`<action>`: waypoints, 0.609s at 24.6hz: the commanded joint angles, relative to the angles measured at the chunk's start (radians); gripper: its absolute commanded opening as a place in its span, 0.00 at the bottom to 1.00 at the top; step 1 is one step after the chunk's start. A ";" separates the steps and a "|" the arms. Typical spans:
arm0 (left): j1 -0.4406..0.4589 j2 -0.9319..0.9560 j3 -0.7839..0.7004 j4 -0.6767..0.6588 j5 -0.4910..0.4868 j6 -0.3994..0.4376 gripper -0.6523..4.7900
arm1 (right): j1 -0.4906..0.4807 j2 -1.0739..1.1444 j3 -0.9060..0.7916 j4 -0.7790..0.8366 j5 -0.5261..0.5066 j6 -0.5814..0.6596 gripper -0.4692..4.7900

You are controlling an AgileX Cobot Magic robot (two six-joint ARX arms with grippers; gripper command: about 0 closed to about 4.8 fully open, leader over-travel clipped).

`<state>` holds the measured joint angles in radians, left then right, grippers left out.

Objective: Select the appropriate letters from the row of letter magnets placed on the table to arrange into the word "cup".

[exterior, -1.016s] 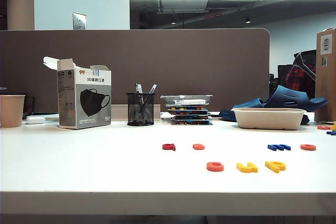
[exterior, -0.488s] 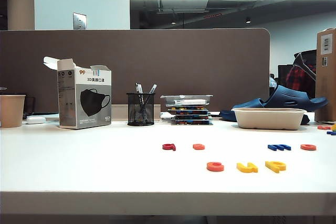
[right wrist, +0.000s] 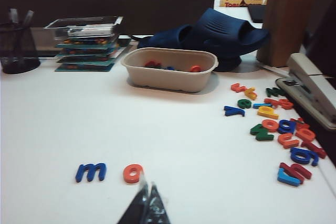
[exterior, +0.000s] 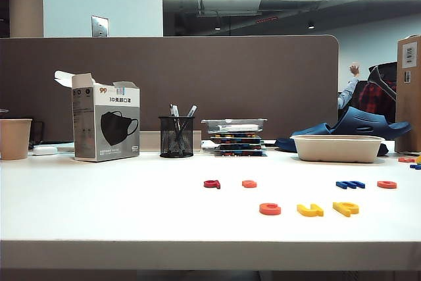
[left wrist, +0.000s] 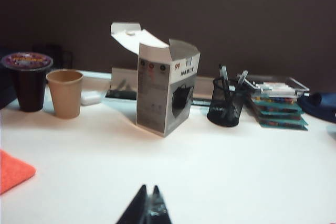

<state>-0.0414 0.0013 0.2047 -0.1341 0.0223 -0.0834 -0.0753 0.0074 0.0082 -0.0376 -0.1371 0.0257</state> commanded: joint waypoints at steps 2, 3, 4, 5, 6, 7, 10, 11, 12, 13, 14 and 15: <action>0.000 0.000 -0.070 0.126 -0.002 0.004 0.11 | 0.000 -0.010 -0.008 0.019 0.035 -0.013 0.09; 0.000 0.000 -0.086 0.140 -0.002 0.005 0.11 | 0.000 -0.009 -0.008 0.019 0.035 -0.022 0.09; 0.000 0.000 -0.097 0.145 -0.002 0.005 0.11 | 0.000 -0.009 -0.008 0.019 0.035 -0.028 0.09; 0.000 0.000 -0.106 0.145 -0.003 0.004 0.11 | 0.000 -0.009 -0.008 0.019 0.034 -0.028 0.09; 0.000 0.000 -0.114 0.146 -0.003 0.005 0.11 | 0.000 -0.009 -0.008 0.019 0.035 -0.028 0.09; 0.000 0.000 -0.123 0.146 -0.003 0.004 0.11 | 0.000 -0.009 -0.008 0.018 0.035 -0.028 0.09; 0.000 0.000 -0.163 0.192 -0.003 0.009 0.11 | 0.000 -0.009 -0.008 0.011 0.035 -0.032 0.09; 0.000 0.000 -0.173 0.209 -0.003 0.018 0.11 | 0.000 -0.009 -0.008 0.011 0.035 -0.034 0.09; 0.000 0.000 -0.179 0.217 -0.003 0.023 0.11 | 0.000 -0.009 -0.008 0.011 0.035 -0.034 0.09; 0.000 0.000 -0.190 0.229 -0.003 0.025 0.11 | 0.000 -0.009 -0.008 0.011 0.035 -0.034 0.09; 0.000 0.000 -0.196 0.219 -0.003 0.025 0.11 | 0.000 -0.009 -0.008 0.011 0.035 -0.034 0.09; 0.000 0.000 -0.196 0.215 -0.003 0.027 0.11 | 0.000 -0.009 -0.008 0.011 0.035 -0.034 0.09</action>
<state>-0.0414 0.0013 0.0044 0.0650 0.0223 -0.0639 -0.0753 0.0074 0.0082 -0.0418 -0.1055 -0.0059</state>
